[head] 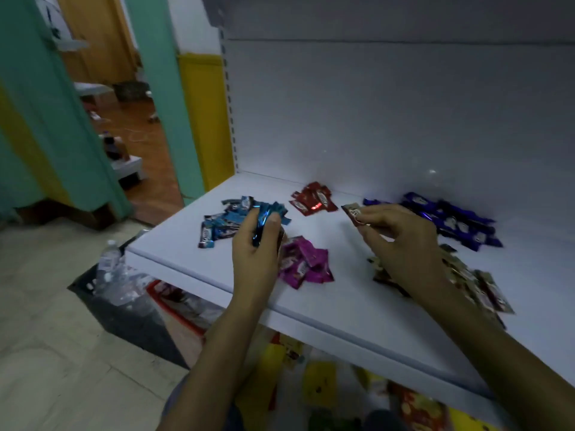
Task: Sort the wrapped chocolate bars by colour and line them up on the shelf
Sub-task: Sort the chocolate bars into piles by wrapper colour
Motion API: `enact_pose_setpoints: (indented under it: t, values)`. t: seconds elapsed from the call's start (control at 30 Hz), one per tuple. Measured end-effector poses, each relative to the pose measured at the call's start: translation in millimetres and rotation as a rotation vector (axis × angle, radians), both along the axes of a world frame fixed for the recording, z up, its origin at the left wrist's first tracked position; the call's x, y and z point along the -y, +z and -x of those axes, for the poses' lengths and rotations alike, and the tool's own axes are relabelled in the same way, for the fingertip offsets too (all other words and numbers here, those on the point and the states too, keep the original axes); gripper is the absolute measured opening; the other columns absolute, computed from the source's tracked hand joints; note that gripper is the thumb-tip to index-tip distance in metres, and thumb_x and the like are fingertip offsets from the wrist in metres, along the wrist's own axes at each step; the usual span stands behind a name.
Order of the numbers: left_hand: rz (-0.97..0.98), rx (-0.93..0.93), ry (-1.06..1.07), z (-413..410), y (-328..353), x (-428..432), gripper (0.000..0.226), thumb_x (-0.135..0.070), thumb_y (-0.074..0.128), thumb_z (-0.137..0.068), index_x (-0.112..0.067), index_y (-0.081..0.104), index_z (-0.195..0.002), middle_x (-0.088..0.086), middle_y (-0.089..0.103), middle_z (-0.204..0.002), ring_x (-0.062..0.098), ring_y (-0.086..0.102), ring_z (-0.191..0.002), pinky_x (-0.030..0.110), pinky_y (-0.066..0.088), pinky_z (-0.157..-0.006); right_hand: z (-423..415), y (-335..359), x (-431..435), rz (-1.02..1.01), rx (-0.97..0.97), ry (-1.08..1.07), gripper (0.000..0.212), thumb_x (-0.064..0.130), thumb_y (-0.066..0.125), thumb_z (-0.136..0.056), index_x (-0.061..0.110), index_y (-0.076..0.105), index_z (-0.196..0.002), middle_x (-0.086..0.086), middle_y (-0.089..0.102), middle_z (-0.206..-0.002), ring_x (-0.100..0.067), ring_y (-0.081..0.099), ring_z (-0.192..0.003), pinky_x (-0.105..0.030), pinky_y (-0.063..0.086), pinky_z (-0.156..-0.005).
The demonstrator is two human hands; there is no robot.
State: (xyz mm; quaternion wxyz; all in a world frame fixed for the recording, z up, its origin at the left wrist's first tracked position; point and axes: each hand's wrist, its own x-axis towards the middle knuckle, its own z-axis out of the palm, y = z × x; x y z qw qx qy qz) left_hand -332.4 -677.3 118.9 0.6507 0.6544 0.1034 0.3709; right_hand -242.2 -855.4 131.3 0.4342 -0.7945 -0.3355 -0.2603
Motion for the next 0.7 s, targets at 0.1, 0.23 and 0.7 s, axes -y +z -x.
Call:
enact_pose_setpoints:
  t: [0.1,0.23,0.7]
  values:
    - [0.171,-0.050,-0.191,-10,11,44,0.020,-0.019,0.047,-0.100,-0.016,0.051,-0.081,-0.004,0.053,-0.059,0.007,0.039,-0.044,0.018,0.031,-0.038,8,-10,47,0.037,0.057,-0.149,0.019,0.001,0.070,-0.080,0.008,0.073,-0.098,0.003,0.068,-0.100,-0.004,0.062,-0.092,-0.012,0.048,-0.086]
    - [0.665,-0.173,-0.616,-29,10,100,0.023,-0.026,0.040,-0.102,-0.017,0.050,-0.084,-0.006,0.053,-0.060,0.003,0.040,-0.040,0.014,0.030,-0.033,10,-20,93,0.199,0.050,-0.321,0.015,0.010,0.068,-0.081,0.009,0.074,-0.095,-0.008,0.071,-0.096,-0.021,0.066,-0.085,-0.026,0.048,-0.079]
    - [1.168,-0.213,-0.589,-51,27,144,0.039,-0.037,0.039,-0.101,-0.007,0.064,-0.098,0.007,0.067,-0.087,0.015,0.068,-0.076,0.033,0.057,-0.064,29,-9,70,0.111,-0.152,-0.105,0.051,0.062,0.049,-0.077,0.033,0.064,-0.116,0.009,0.053,-0.096,-0.003,0.051,-0.085,-0.018,0.043,-0.075]
